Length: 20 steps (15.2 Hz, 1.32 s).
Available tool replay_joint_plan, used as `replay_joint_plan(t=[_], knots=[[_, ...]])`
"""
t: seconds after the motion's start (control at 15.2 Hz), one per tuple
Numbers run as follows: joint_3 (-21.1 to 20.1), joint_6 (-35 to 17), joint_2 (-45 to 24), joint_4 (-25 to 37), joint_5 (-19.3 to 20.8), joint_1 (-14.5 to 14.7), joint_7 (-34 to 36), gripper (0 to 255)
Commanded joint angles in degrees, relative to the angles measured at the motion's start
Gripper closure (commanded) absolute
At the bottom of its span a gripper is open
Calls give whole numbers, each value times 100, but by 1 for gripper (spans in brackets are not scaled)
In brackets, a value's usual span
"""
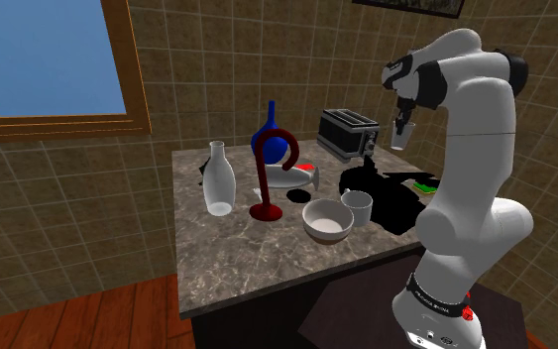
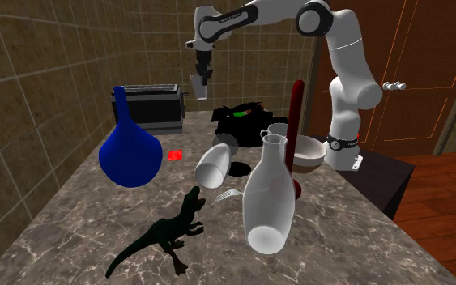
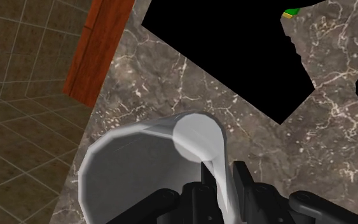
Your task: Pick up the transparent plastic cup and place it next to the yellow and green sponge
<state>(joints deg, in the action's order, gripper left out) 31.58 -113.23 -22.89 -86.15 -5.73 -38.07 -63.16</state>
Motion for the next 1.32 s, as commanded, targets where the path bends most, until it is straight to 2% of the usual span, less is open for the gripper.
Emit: replay_joint_plan(t=[0.0,1.25], knots=[[-7,-154,-8,-144,-7,11,2,255],[-147,-1366,-419,-991,-236,-30,-56,255]])
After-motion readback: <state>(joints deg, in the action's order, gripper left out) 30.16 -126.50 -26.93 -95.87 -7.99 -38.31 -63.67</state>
